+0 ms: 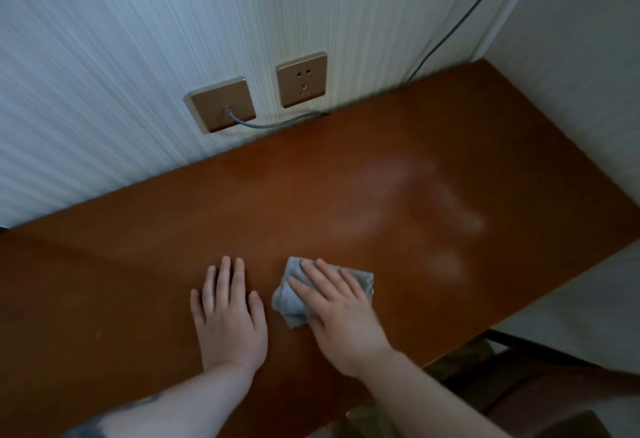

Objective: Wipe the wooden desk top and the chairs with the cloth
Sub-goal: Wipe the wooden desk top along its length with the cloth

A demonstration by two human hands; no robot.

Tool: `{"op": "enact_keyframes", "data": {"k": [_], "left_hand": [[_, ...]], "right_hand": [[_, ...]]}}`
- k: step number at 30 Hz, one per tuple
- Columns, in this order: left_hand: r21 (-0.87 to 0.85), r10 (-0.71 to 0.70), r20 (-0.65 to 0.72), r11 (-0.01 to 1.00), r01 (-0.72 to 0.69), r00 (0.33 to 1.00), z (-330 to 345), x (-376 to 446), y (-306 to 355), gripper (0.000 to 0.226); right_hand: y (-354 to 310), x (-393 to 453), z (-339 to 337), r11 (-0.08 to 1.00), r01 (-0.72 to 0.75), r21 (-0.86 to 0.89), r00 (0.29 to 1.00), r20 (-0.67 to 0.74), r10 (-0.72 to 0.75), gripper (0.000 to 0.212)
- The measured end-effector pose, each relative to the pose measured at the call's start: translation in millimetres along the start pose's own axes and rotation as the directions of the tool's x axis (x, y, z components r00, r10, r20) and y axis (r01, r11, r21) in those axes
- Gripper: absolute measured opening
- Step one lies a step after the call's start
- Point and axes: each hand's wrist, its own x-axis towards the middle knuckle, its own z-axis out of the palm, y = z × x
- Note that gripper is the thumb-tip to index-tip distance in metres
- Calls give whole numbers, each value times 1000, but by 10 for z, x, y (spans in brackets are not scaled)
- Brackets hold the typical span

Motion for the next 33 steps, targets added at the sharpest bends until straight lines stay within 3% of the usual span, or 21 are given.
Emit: {"op": "enact_keyframes", "data": {"k": [2, 3, 5, 7, 9, 12, 15, 16, 17, 20, 21, 23, 25, 27, 29, 33], "left_hand": [[-15, 16, 4, 1000, -16, 1000, -19, 4, -7, 60], [-22, 21, 5, 1000, -20, 1000, -28, 5, -9, 59], [-29, 27, 8, 999, -26, 1000, -40, 1, -14, 59], [-40, 35, 8, 999, -35, 999, -47, -3, -20, 59], [-86, 42, 1, 995, -42, 999, -40, 8, -20, 58], [-206, 83, -23, 975, -86, 996, -84, -9, -55, 50], [-241, 202, 24, 952, -190, 979, -227, -118, -315, 55], [-209, 230, 38, 953, -217, 972, -269, -187, -475, 56], [-178, 235, 47, 958, -223, 971, -304, -263, -656, 54], [-89, 204, 82, 977, -196, 976, -379, -485, -1167, 60], [-74, 205, 89, 977, -199, 975, -380, -544, -1317, 66], [-43, 178, 87, 984, -174, 980, -364, -639, -1548, 69], [-4, 113, 99, 994, -113, 989, -385, -711, -1672, 66], [11, 20, 63, 1000, -21, 998, -405, -744, -1794, 65], [16, -64, 37, 998, 64, 997, -428, -734, -1968, 65], [-13, -189, 8, 982, 189, 982, -496, -723, -2205, 58]], "right_hand": [[191, 31, -63, 998, -68, 8, 998, -1, 68, 58], [251, -50, -51, 978, -211, 9, 975, -77, 211, 59], [238, -307, 43, 860, -509, 33, 826, -262, 499, 59], [-32, -545, 216, 773, -633, 55, 713, -347, 609, 63], [-379, -637, 452, 804, -593, 48, 748, -337, 572, 66], [-883, -549, 654, 935, -354, -14, 908, -244, 341, 56], [-799, -466, 566, 970, -226, -94, 962, -180, 207, 53], [-704, -490, 528, 966, -244, -84, 960, -164, 228, 53], [-634, -531, 498, 940, -336, -53, 924, -214, 318, 53], [-800, -600, 537, 748, -658, 90, 672, -378, 637, 54], [-985, -569, 618, 733, -675, 83, 660, -377, 650, 54], [-1414, -462, 782, 862, -506, 35, 819, -293, 493, 56], [-1643, -234, 769, 984, -178, -18, 978, -115, 174, 56], [-1599, 109, 652, 998, 39, -58, 999, 9, -38, 56], [-1449, 419, 583, 998, -19, -63, 1000, -26, 18, 55], [-1622, 774, 648, 914, -407, 5, 894, -203, 399, 55]]}}
